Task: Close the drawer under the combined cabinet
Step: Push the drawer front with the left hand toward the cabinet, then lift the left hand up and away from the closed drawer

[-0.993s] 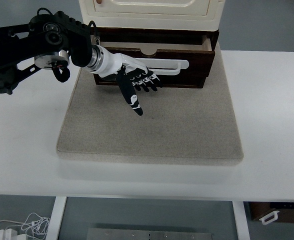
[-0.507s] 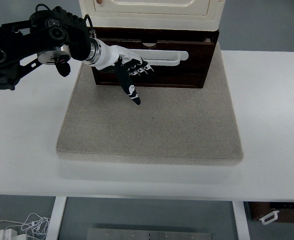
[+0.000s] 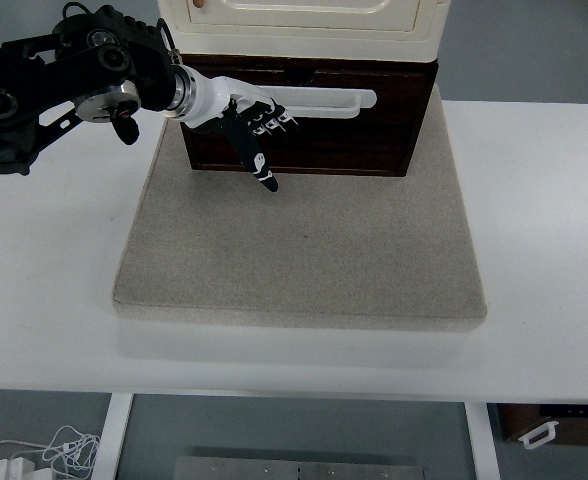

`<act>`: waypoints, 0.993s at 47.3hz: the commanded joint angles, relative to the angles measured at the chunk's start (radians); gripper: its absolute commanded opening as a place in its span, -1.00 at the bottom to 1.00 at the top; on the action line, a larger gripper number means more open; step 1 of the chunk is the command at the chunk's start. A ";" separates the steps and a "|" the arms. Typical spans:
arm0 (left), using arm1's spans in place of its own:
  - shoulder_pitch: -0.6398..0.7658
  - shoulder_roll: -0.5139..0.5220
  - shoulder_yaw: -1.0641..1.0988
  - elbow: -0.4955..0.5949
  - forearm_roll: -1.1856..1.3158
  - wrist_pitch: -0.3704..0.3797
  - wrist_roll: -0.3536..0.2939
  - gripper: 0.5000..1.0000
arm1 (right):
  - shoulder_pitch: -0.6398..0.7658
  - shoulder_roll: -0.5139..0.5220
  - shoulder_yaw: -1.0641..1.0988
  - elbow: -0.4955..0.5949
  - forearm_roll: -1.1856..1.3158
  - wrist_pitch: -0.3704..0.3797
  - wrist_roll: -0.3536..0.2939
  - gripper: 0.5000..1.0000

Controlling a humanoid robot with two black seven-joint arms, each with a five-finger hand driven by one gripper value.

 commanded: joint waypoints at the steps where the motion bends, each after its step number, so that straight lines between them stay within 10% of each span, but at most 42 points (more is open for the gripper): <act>1: 0.002 0.000 0.000 0.015 0.009 0.001 0.000 1.00 | 0.000 0.000 0.000 0.000 0.000 0.000 0.000 0.81; 31: 0.017 0.006 -0.222 -0.056 0.000 -0.170 -0.027 1.00 | 0.000 0.000 0.000 0.000 0.000 0.000 0.000 0.81; 47: 0.034 0.012 -0.474 -0.062 -0.001 -0.184 -0.262 1.00 | 0.000 0.000 0.000 0.000 0.000 0.000 0.000 0.81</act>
